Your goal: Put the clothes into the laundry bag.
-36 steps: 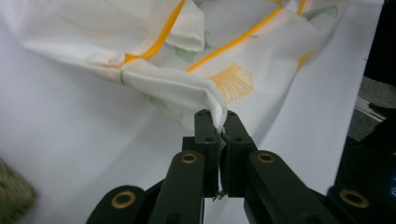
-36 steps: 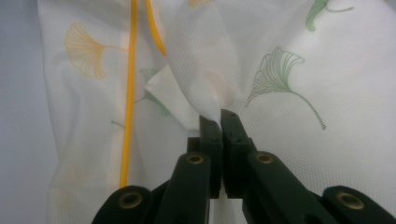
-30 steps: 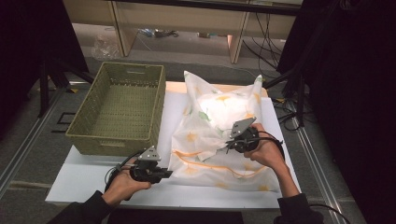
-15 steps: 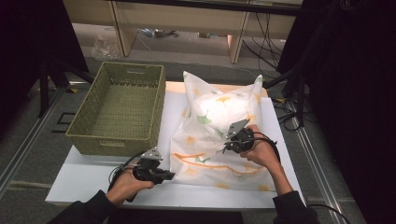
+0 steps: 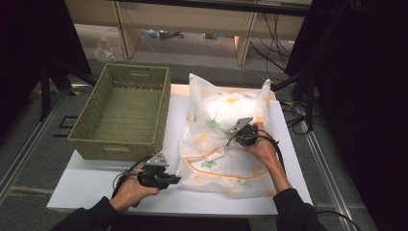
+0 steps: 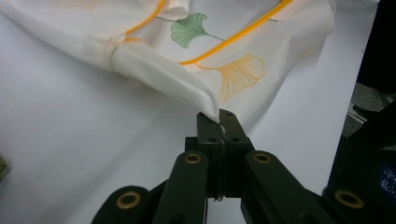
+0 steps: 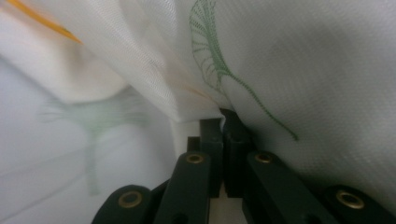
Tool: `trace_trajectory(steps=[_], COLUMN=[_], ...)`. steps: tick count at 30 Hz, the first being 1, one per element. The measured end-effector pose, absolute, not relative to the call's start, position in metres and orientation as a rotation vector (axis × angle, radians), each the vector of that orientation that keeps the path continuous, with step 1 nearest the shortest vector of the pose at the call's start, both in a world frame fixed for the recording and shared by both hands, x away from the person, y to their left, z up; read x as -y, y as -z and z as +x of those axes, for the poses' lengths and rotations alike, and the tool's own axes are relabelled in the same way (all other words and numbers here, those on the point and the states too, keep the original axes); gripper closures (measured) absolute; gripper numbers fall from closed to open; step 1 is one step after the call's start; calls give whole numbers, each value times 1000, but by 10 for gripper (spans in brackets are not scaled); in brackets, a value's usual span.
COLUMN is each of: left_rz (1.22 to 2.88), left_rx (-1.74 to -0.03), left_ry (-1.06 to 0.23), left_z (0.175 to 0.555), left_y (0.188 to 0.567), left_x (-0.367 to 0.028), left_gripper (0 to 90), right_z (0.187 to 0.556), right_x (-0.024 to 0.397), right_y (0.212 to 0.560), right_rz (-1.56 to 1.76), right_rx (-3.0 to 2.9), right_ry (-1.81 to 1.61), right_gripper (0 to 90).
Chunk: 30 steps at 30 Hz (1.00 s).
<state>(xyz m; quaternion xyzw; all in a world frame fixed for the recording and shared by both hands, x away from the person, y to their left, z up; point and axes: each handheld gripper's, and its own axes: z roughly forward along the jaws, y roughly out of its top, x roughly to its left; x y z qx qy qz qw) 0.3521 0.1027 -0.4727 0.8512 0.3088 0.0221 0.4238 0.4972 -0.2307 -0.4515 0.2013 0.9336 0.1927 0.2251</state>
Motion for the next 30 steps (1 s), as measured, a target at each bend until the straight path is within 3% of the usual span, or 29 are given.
trace_trajectory(steps=[7, 20, 30], left_rz=[2113, 2138, 2170], left_rx=[-786, -776, -753], left_ry=[-49, -80, -69], left_z=[353, 344, 340], left_y=[472, 469, 472], left_x=[-104, -114, -109], left_gripper=[889, 890, 890], right_z=[517, 459, 433], right_x=[234, 238, 232], right_y=[454, 409, 401], right_rz=[591, 429, 373], right_rx=[-2516, -2595, -2655], right_ry=[-529, -673, -660], right_gripper=[900, 900, 900])
